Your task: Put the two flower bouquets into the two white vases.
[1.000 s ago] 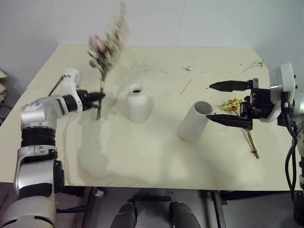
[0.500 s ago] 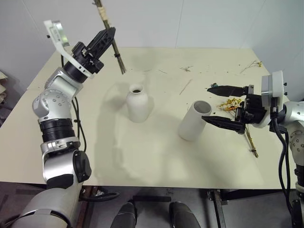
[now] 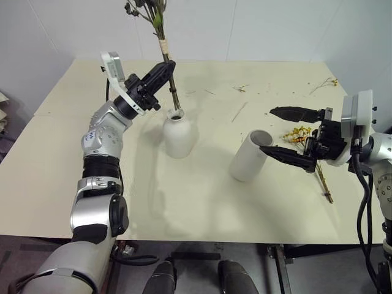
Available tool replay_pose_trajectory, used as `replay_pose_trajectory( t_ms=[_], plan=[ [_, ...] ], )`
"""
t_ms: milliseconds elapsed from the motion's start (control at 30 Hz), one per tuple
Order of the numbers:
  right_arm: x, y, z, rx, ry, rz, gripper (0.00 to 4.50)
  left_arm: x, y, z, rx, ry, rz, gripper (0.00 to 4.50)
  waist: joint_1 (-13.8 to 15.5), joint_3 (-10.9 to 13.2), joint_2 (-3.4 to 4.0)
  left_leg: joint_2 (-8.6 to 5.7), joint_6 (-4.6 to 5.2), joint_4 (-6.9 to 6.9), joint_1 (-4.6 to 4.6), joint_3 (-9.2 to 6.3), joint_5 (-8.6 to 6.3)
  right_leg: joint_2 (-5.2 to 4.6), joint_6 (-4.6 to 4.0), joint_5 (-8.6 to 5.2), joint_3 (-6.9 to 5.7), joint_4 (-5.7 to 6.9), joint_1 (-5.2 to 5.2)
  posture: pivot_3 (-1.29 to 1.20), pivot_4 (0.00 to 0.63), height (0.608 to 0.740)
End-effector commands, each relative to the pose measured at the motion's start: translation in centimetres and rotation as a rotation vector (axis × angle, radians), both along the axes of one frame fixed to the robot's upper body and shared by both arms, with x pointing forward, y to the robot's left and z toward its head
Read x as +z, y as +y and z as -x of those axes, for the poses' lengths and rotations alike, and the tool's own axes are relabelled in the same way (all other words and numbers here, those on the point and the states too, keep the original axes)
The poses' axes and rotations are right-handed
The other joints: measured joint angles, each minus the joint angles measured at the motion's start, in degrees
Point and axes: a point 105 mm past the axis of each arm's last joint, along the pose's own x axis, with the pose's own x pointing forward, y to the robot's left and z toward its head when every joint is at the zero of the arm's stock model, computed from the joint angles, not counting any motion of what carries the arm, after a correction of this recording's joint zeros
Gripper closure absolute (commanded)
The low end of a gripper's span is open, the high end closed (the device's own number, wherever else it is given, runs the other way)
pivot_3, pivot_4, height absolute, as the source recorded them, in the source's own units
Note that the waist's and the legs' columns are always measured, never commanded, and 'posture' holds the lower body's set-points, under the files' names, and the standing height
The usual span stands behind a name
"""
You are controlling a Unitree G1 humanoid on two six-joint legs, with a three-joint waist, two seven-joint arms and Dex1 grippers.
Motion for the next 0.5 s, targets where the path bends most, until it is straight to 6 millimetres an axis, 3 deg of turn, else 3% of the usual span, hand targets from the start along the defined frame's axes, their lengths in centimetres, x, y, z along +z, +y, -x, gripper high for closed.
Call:
replay_pose_trajectory(
  t_ms=[33,433,500],
  plan=[
    [1.1,0.0,0.9,-0.007,-0.053,-0.012,0.00,-0.1,0.2,0.2,0.016,-0.056,-0.031,4.44,0.0,0.0,0.00,0.00,0.00,0.00,0.00,0.00,0.00,0.00,0.00,0.00,0.00,0.00,0.00,0.00,0.150,0.740],
    [0.9,0.0,1.0,-0.029,-0.046,-0.039,0.00,-2.1,0.6,0.3,0.017,-0.076,-0.120,4.44,0.0,0.0,0.00,0.00,0.01,-0.01,0.00,0.00,0.00,0.00,0.00,0.01,0.00,-0.03,0.01,0.00,0.150,0.740],
    [0.9,0.0,1.0,-0.029,-0.046,-0.044,0.00,-2.5,0.3,0.6,-0.010,-0.078,-0.139,3.70,0.0,0.0,0.00,0.00,0.01,-0.01,0.00,0.00,0.00,0.00,0.01,0.01,0.00,-0.03,0.01,0.00,0.150,0.740]
  ],
)
